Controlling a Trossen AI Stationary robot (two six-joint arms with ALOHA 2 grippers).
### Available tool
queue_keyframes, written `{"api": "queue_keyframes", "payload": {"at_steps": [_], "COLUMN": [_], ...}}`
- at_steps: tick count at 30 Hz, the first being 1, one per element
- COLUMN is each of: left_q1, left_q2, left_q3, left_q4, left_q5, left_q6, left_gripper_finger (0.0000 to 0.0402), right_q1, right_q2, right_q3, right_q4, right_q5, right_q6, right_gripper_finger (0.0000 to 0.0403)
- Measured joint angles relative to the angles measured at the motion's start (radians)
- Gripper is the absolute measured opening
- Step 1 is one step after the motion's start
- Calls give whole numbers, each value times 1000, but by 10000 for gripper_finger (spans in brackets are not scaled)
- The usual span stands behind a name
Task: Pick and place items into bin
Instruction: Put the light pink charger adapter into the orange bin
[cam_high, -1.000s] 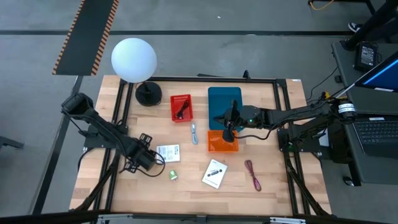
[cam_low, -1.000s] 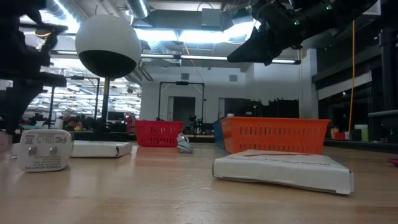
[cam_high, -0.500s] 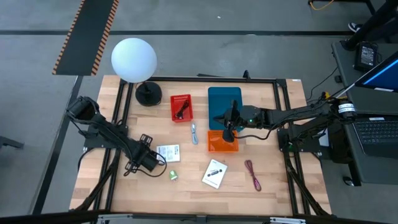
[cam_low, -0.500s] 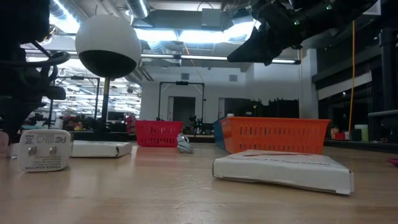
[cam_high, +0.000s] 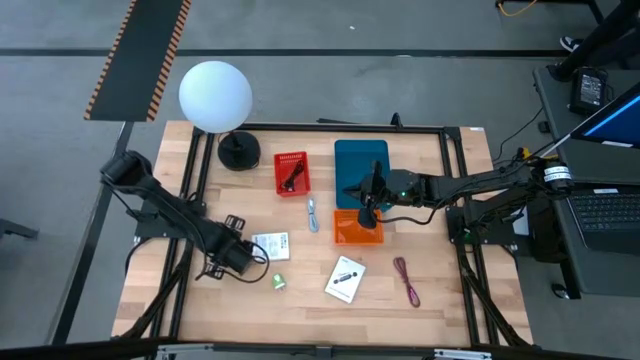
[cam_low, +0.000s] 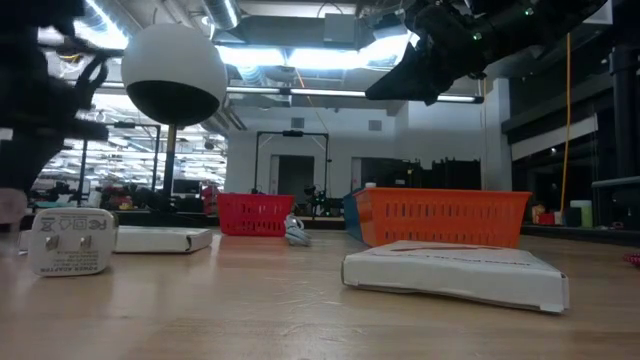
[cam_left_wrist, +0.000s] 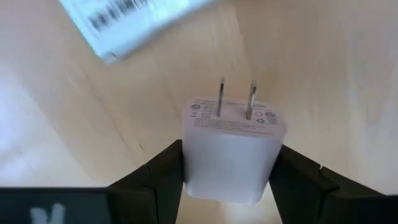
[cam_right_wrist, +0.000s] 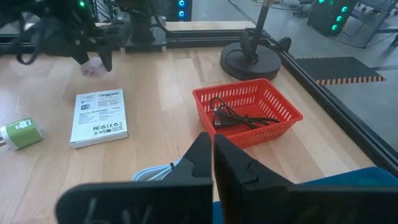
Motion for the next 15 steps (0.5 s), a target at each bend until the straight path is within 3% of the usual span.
{"api": "queue_keyframes", "payload": {"at_steps": [6,15], "left_q1": [0,48], "left_q2": [-59,-224], "left_q3": [37,39], "left_q4": [30,210], "left_q5": [-108,-221], "left_q6": [-46,-9], "left_gripper_finger": [189,189], "right_q1": [0,0], "right_q2": [0,0], "right_q3": [0,0], "right_q4": [0,0], "right_q5": [0,0], "right_q6": [0,0], "right_gripper_finger": [0,0]}}
